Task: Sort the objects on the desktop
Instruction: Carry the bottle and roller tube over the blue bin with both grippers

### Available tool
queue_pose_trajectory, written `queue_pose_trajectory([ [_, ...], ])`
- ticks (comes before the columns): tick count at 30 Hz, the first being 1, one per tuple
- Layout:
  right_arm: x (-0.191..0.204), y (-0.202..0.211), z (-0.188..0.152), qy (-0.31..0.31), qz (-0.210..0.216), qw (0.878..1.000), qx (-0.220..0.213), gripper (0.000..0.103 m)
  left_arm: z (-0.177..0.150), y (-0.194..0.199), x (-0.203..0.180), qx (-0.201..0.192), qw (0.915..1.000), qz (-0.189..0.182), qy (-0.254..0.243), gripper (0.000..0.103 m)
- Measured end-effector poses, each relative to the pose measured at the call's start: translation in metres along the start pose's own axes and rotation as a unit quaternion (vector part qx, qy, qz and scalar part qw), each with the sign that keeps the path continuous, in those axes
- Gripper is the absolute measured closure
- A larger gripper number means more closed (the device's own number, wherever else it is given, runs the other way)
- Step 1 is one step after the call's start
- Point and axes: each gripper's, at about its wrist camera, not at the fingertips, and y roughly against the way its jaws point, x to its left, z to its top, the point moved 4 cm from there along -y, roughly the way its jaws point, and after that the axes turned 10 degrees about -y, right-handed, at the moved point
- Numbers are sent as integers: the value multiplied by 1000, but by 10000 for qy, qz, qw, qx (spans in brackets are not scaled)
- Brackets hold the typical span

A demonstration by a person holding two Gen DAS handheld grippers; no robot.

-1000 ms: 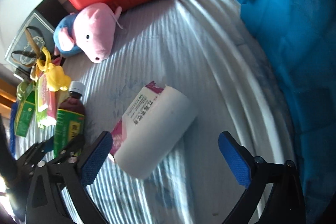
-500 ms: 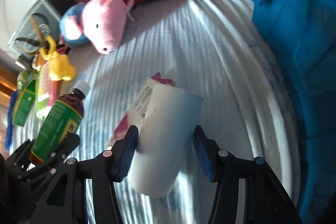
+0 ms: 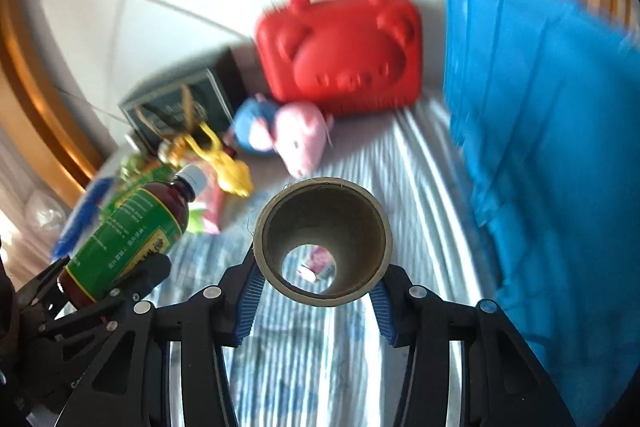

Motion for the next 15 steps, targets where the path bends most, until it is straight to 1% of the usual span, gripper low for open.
queue_pose_trajectory([
  [4, 10, 59, 3, 147, 41, 9987, -490, 56, 11, 47, -14, -419, 9990, 54, -114, 52],
  [6, 10, 80, 2, 181, 61, 9975, -674, 56, 13, 67, -22, -586, 9981, 67, -170, 52],
  [11, 6, 133, 0, 232, 83, 9934, -1116, 56, 18, 104, -45, -920, 9954, 62, -277, 52],
  [12, 3, 142, 0, 273, 108, 9916, -1258, 56, 19, 113, -51, -993, 9946, 67, -306, 52],
  [15, -7, 172, -1, 250, 171, 9881, -1507, 56, 24, 132, -68, -1184, 9922, 54, -376, 52],
])
